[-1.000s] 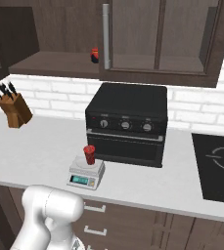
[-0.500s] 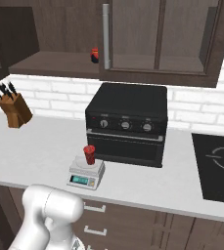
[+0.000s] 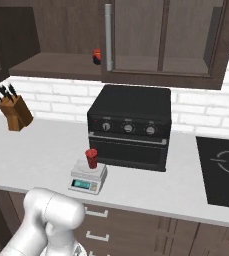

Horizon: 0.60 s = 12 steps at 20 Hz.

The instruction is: Pick the yogurt and place it on the digital scale for weighing, and close the cabinet.

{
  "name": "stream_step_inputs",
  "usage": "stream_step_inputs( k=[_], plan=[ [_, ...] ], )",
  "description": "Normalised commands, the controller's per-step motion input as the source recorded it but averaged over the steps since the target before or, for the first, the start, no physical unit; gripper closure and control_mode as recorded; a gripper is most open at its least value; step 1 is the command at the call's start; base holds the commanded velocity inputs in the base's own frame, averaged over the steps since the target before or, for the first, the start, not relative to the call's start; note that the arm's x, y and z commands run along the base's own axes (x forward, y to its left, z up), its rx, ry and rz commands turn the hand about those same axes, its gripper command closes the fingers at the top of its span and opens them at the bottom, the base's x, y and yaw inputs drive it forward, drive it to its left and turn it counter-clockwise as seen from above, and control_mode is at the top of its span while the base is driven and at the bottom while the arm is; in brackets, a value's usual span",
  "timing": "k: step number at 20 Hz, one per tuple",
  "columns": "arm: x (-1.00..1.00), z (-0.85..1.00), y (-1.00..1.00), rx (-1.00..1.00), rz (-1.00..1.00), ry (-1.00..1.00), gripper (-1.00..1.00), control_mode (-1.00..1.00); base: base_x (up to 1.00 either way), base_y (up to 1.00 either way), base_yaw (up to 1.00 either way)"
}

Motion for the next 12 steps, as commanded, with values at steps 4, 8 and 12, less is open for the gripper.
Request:
stream_step_inputs(
  k=[4,8,12],
  plan=[
    [0.92,-0.18,0.18,0.0,-0.01,0.0,-1.0,-1.0,0.0,0.0,0.0],
    [0.99,-0.14,0.01,0.01,0.02,0.0,-1.0,-1.0,0.0,0.0,0.0],
    [0.49,0.21,-0.13,0.02,0.01,-0.12,-1.0,-1.0,0.0,0.0,0.0]
  ],
)
